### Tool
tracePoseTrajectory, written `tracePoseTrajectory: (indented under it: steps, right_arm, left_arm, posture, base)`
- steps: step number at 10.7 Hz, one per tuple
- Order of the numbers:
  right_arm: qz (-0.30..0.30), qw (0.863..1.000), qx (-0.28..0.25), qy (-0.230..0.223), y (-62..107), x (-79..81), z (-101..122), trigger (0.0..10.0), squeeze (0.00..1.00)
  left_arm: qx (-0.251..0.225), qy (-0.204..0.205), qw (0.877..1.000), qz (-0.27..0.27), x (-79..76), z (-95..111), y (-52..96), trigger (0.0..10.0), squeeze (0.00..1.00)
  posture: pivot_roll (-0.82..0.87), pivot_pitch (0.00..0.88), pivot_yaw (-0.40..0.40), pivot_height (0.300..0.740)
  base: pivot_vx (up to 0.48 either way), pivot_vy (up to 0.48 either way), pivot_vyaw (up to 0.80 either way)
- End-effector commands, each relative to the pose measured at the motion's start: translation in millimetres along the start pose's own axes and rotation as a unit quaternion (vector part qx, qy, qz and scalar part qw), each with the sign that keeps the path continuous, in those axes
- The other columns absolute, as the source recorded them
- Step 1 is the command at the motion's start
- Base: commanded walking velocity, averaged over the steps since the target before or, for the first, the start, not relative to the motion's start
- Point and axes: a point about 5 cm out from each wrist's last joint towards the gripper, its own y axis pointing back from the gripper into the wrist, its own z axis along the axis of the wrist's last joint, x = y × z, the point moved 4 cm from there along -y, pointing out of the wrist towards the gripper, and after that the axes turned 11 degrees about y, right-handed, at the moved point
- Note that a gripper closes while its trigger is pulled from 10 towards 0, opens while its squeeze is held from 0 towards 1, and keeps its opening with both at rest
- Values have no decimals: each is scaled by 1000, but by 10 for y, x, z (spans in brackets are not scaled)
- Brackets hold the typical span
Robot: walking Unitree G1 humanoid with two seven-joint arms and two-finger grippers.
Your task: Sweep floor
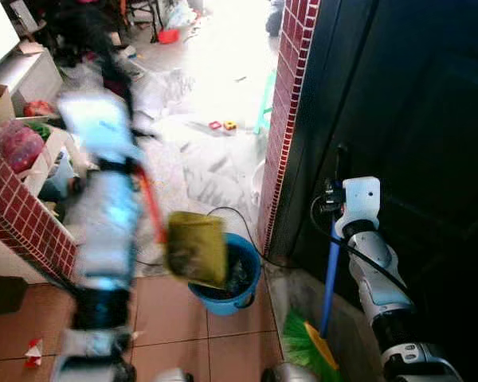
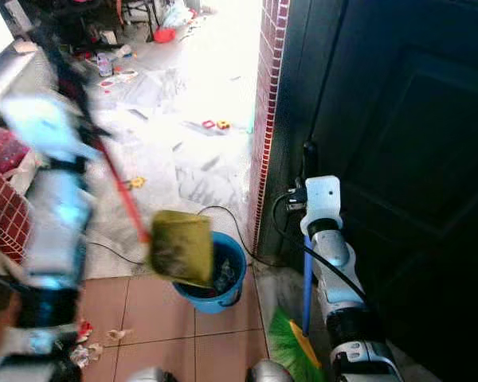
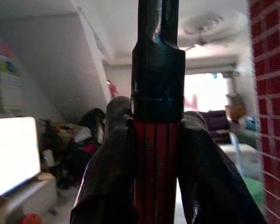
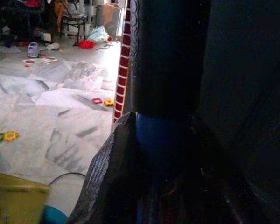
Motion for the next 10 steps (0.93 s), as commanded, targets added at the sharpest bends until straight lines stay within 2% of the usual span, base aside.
tracePoseTrajectory:
  steps: [1,2,3,4,6,7,8,9,10]
  right_arm:
    - [-9,1000,-24,2,-43,-43,124,10000,0]
    - [-8,1000,-23,2,-35,-35,117,10000,0]
    - [-6,1000,-22,2,-27,-21,107,10000,0]
    - [-6,1000,-22,3,-24,-23,109,10000,0]
    - [-8,1000,-22,4,-28,-44,108,10000,0]
    - [-6,1000,-22,5,-32,-44,108,10000,0]
    - [-6,1000,-22,5,-35,-43,109,10000,0]
    - [-6,1000,-22,5,-39,-41,112,10000,0]
    - [-5,1000,-22,4,-40,-34,111,10000,0]
  left_arm:
    - [-41,-10,998,-48,-191,178,-9,10000,0]
    - [-40,-4,995,-95,-347,167,5,10000,0]
    - [-28,6,984,-175,-598,127,51,10000,0]
    - [-17,20,968,-248,-814,114,124,10000,0]
    - [5,3,919,-395,-1192,93,333,10000,0]
    - [53,12,884,-465,-1355,24,477,10000,0]
    - [72,11,869,-489,-1399,-15,548,10000,0]
    - [96,-2,844,-528,-1456,-74,686,10000,0]
    - [56,-12,867,-496,-1440,20,577,10000,0]
  posture:
    - [-91,0,25,740]
    - [-91,0,25,740]
    - [-91,0,24,740]
    - [-94,0,24,740]
    - [-95,0,22,740]
    - [-95,0,21,740]
    - [-95,0,21,740]
    - [-95,0,20,740]
    - [-94,0,20,740]
  base:
    - [0,0,0]
    - [0,0,0]
    - [0,0,0]
    - [0,0,0]
    - [0,0,0]
    - [0,0,0]
    - [0,0,0]
    - [0,0,0]
    - [0,0,0]
